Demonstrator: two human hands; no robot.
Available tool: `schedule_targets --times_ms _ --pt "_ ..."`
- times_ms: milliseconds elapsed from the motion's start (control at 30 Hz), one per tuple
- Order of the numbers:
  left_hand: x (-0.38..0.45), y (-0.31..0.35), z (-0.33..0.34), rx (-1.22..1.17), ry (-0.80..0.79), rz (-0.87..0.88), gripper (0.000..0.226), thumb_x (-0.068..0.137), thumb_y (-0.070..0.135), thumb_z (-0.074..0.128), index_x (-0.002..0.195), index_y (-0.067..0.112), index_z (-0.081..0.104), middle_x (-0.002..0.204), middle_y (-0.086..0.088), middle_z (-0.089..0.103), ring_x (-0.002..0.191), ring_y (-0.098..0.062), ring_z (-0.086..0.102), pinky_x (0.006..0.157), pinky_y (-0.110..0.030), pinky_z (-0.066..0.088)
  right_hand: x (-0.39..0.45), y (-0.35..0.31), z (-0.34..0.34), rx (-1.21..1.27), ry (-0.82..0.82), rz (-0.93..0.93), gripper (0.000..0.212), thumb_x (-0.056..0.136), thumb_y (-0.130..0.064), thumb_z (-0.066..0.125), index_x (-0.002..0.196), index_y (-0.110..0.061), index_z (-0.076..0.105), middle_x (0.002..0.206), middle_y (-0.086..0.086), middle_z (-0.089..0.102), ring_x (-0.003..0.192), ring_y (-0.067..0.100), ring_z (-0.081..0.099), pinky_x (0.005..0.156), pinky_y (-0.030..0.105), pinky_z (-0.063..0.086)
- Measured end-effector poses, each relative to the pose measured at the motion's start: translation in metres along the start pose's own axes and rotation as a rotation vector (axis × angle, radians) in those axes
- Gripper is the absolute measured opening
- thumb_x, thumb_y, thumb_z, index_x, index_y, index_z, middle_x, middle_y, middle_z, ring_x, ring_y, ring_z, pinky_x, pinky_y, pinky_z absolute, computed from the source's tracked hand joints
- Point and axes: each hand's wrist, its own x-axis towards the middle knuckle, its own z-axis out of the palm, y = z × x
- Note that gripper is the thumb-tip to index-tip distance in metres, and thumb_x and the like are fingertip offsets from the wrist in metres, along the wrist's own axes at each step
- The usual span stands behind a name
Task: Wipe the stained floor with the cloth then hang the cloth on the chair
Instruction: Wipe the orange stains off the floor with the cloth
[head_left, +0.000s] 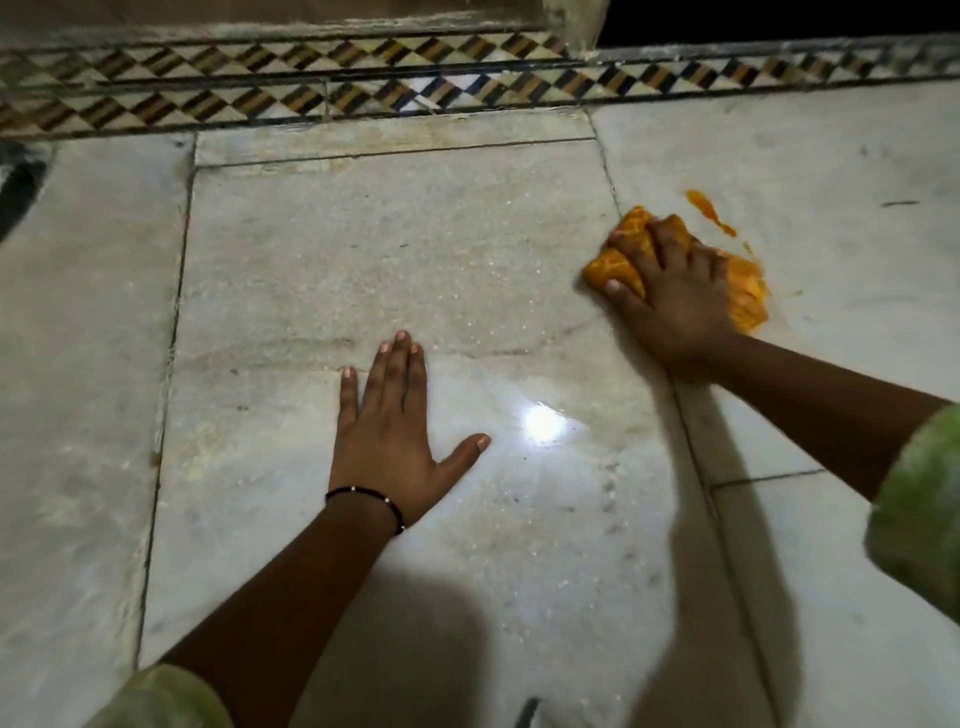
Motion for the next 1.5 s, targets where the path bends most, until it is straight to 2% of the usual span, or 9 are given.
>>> schedule_targets --times_ms 167,333,400,633,900,1033,1200,1367,1500 --pt "0.001 0.000 0.003 -0.003 0.014 0.005 0.105 0.075 0.082 0.014 0.150 0.009 0.004 0.159 -0.008 0.001 0.146 -0.020 -0.001 0.117 -0.050 0.002 -0.063 -0.036 0.005 -0.077 -0.088 -0.395 0.067 0.086 -0.070 0.015 0.148 -0.044 0.012 0.161 0.007 0.006 0.142 0.045 0.012 0.114 0.056 0.002" --pt "0.001 -0.001 0.004 -0.007 0.029 0.003 0.104 0.075 0.082 0.014 0.150 0.011 0.001 0.159 -0.006 -0.002 0.146 -0.019 -0.003 0.118 -0.048 0.001 -0.119 0.024 0.006 -0.168 -0.102 -0.757 0.062 0.092 -0.066 0.025 0.148 -0.040 0.022 0.159 0.003 0.016 0.140 0.036 0.027 0.113 0.055 0.017" --pt "0.000 -0.001 0.004 -0.004 0.030 -0.003 0.104 0.076 0.083 0.015 0.150 0.011 0.001 0.159 -0.005 -0.002 0.146 -0.018 -0.004 0.118 -0.048 0.000 -0.108 0.056 0.002 -0.162 -0.080 -0.718 0.060 0.092 -0.066 0.024 0.147 -0.041 0.023 0.158 0.004 0.020 0.137 0.035 0.032 0.111 0.055 0.020" --pt "0.000 0.000 0.003 0.011 0.002 -0.005 0.103 0.076 0.082 0.014 0.150 0.012 -0.005 0.159 -0.004 -0.007 0.145 -0.016 -0.008 0.118 -0.047 0.000 -0.041 0.019 0.001 -0.069 0.046 0.032 0.060 0.089 -0.068 0.025 0.146 -0.047 0.020 0.160 0.002 0.013 0.141 0.042 0.016 0.113 0.058 0.007" --pt "0.007 0.019 -0.003 -0.166 0.103 -0.020 0.104 0.073 0.080 0.025 0.149 0.018 -0.008 0.158 -0.003 -0.014 0.145 -0.018 -0.008 0.117 -0.048 -0.003 -0.123 0.088 0.001 -0.130 -0.036 -0.430 0.059 0.091 -0.068 0.023 0.143 -0.042 0.034 0.157 -0.001 0.024 0.137 0.037 0.031 0.112 0.053 0.020" --pt "0.050 0.083 -0.010 -0.184 0.094 0.207 0.100 0.075 0.077 0.026 0.149 0.019 -0.007 0.157 0.000 -0.014 0.144 -0.015 -0.014 0.116 -0.045 -0.009 -0.105 0.136 -0.004 -0.062 0.006 -0.147 0.060 0.088 -0.071 0.019 0.142 -0.048 0.028 0.158 -0.003 0.022 0.137 0.037 0.031 0.111 0.054 0.020" --pt "0.073 0.131 0.019 -0.004 0.000 0.280 0.097 0.078 0.077 0.013 0.150 0.013 -0.003 0.158 -0.005 -0.009 0.145 -0.019 -0.009 0.116 -0.050 -0.006 -0.022 0.103 -0.004 -0.006 0.072 0.228 0.063 0.086 -0.069 0.025 0.144 -0.045 0.028 0.159 0.002 0.016 0.141 0.043 0.017 0.113 0.058 0.011" --pt "0.073 0.131 0.023 -0.010 0.035 0.278 0.094 0.081 0.074 0.019 0.150 0.012 0.009 0.159 -0.008 0.004 0.146 -0.020 0.001 0.116 -0.050 0.001 -0.021 0.058 -0.004 -0.042 0.013 -0.148 0.066 0.085 -0.069 0.018 0.145 -0.044 0.027 0.160 -0.001 0.016 0.142 0.043 0.013 0.114 0.056 0.007" --pt "0.072 0.132 0.021 -0.021 0.029 0.283 0.093 0.082 0.074 0.020 0.150 0.011 0.010 0.159 -0.008 0.005 0.146 -0.020 0.003 0.116 -0.051 0.003 -0.075 0.091 0.004 -0.082 0.024 -0.326 0.058 0.091 -0.067 0.021 0.144 -0.043 0.029 0.158 -0.005 0.020 0.140 0.037 0.023 0.112 0.053 0.016"
